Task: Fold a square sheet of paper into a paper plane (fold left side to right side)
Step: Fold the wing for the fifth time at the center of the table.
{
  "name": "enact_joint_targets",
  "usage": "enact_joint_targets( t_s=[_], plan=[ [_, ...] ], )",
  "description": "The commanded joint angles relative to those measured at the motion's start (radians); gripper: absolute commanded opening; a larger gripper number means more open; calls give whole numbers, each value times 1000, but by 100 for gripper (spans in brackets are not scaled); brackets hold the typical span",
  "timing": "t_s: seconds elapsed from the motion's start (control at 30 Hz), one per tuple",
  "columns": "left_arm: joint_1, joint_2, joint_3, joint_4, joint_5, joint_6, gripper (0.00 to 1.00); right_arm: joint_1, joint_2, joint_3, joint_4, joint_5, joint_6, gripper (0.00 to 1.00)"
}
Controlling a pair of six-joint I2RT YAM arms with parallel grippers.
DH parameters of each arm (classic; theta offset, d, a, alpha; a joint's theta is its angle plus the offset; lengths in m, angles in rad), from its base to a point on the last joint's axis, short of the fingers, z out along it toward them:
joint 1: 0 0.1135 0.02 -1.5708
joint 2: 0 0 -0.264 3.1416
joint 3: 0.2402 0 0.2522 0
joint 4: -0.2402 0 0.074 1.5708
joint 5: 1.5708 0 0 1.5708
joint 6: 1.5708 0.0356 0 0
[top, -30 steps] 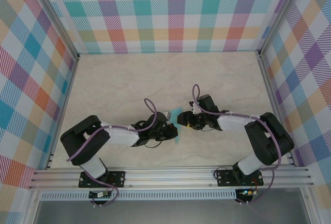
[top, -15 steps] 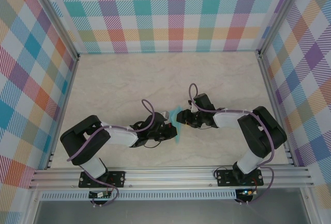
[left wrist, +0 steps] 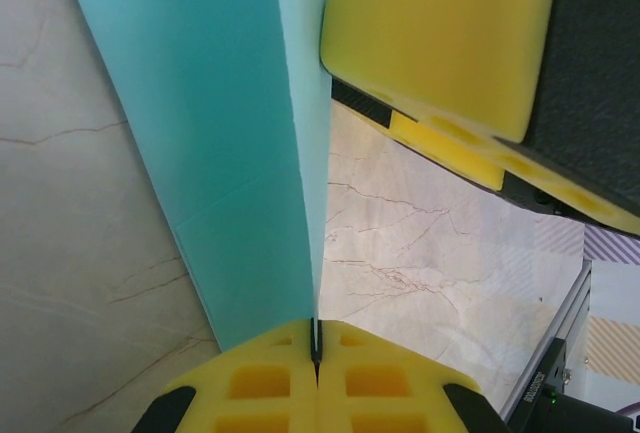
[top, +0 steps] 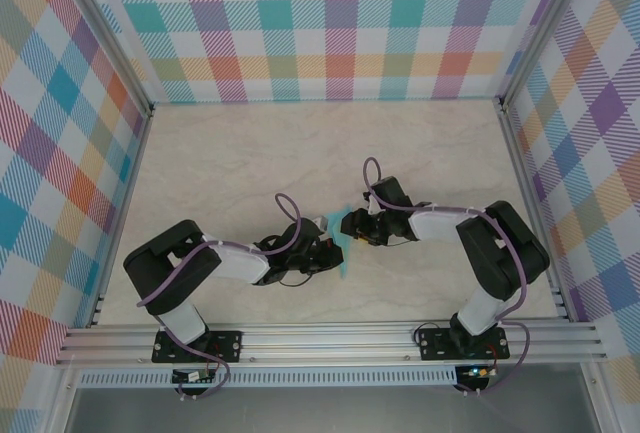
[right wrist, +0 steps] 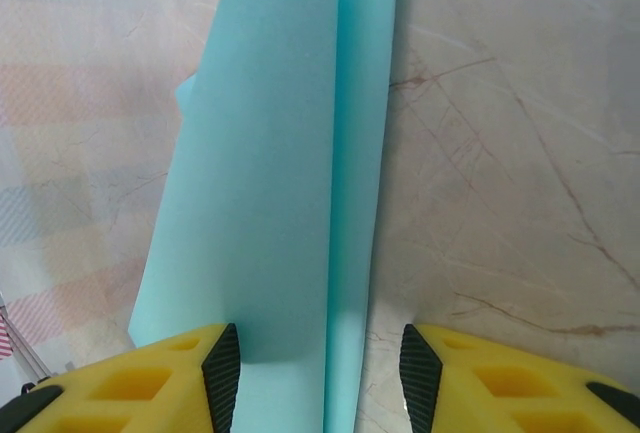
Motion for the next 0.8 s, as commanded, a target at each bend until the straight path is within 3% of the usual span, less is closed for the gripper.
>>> enact_joint_targets(
  t_s=[0.0, 0.5, 0.77],
  plan=[
    [14, 6, -5, 25, 13, -5, 1, 8, 64, 16, -40, 47, -3, 49],
    [22, -82, -7, -22, 18, 24, 24, 13, 92, 33, -68, 52, -11, 48],
    [112, -186, -44, -71, 36, 16, 38, 15, 89, 34, -73, 53, -15, 48]
  ],
)
